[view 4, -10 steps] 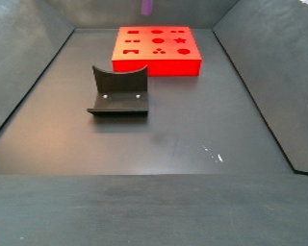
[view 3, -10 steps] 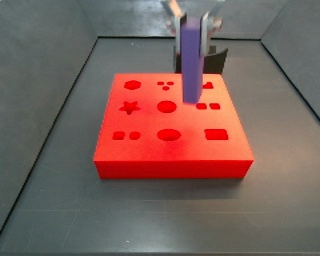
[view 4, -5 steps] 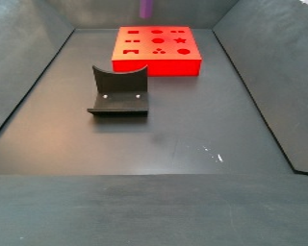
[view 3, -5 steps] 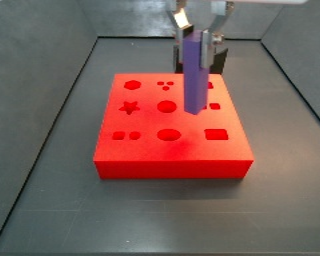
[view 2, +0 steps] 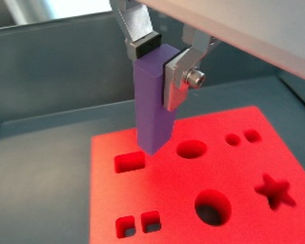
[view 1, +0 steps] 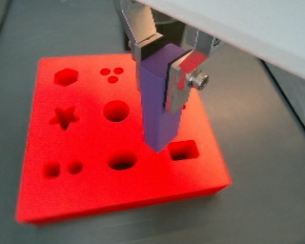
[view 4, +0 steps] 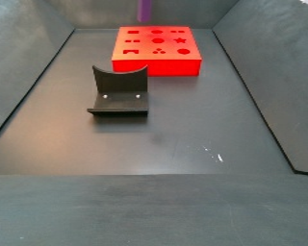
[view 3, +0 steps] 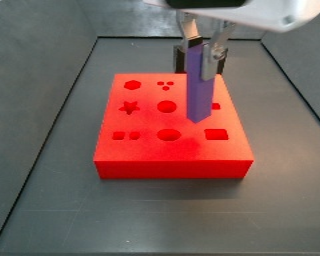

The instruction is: Insert the rectangle object.

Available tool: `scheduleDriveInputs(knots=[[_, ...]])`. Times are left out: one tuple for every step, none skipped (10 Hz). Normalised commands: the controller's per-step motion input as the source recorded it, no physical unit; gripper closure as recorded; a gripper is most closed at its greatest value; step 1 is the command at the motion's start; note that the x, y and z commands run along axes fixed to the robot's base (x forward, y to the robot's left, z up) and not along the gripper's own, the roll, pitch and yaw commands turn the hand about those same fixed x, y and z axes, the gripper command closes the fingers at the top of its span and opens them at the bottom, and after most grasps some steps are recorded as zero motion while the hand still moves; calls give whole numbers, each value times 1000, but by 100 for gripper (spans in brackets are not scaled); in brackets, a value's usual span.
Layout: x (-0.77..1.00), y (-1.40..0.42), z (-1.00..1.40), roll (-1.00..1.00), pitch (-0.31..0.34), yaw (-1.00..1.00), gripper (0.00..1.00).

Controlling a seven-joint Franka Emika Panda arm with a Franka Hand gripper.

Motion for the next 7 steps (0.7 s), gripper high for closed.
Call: scheduleDriveInputs(knots=[[-134, 0, -29, 143, 180, -903, 100], [-154, -49, 0, 189, 126, -923, 100], [-34, -34, 0, 204, 144, -811, 100], [-77, -23, 0, 220, 180, -800, 100], [-151, 0, 0, 217, 226, -809, 100], [-166, 0, 0, 204, 291, -754, 100], [-26, -83, 0, 256, 299, -600, 100]])
